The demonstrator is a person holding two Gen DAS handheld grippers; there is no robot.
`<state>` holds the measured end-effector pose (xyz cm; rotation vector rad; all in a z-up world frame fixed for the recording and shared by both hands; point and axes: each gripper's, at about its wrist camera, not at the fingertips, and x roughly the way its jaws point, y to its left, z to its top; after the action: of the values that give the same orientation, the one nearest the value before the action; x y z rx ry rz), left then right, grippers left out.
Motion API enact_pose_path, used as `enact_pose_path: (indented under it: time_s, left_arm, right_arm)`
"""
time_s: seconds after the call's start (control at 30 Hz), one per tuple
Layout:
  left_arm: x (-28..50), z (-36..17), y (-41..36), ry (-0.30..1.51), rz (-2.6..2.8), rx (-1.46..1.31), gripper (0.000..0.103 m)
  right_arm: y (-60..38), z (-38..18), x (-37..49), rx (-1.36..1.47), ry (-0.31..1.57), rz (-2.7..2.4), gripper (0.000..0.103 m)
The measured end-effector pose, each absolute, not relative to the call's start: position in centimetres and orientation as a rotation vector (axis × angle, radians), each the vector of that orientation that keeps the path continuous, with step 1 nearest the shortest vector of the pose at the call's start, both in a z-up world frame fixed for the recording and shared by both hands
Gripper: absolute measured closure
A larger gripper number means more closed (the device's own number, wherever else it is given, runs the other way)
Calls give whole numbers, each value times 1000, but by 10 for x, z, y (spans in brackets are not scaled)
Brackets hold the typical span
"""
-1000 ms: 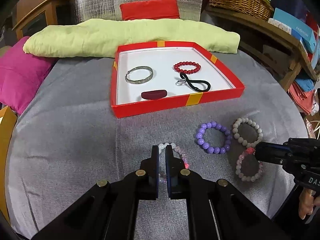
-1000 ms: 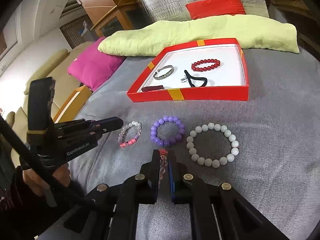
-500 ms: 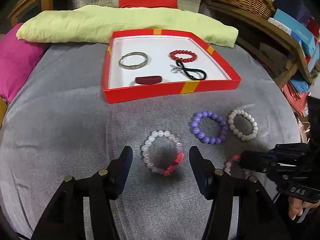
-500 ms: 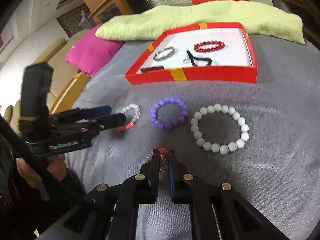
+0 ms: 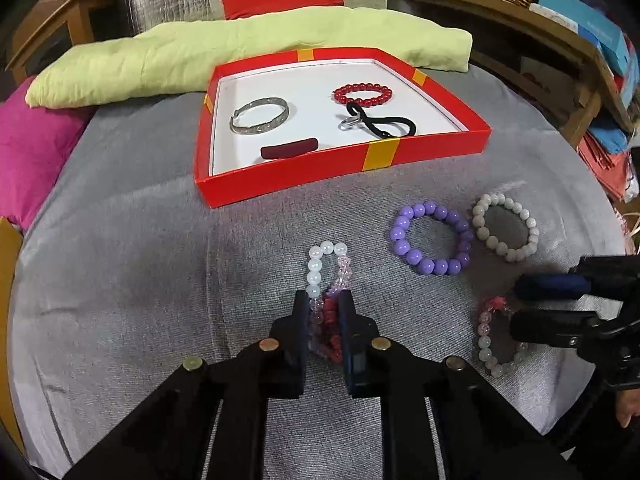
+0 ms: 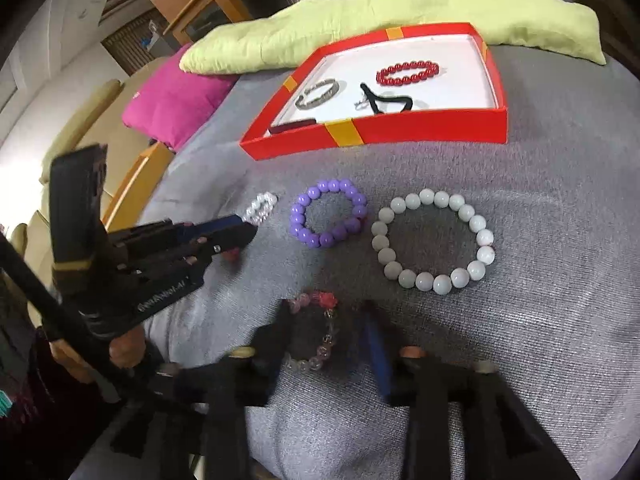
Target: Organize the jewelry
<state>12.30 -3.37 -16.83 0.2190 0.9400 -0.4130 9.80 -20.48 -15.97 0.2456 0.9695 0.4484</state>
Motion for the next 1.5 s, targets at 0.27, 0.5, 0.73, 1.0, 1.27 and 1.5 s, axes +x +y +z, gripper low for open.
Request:
enact_pose_path:
  time_s: [0.27, 0.5, 0.73, 1.0, 1.27, 1.5]
  left_arm:
    - [123, -161, -28, 922, -412, 189, 97]
    - [126, -158, -21, 921, -396, 156, 98]
    - [128, -160, -21, 946, -422, 135, 98]
    - [123, -163, -34, 959, -465, 161, 42]
    - [125, -169, -39, 952, -466, 196, 88]
    - [125, -165, -31, 941, -451, 166, 89]
  right_arm:
    - [-178, -160, 87, -5, 920, 385, 92]
    - [-182, -148, 83, -2, 835, 366, 94]
    - [-194, -141, 90, 104, 817, 374, 94]
    - [-195, -148, 91, 111, 851, 374, 94]
    - [-198, -153, 93, 116, 872, 360, 94]
    - [-205, -145, 91, 161, 835, 356, 94]
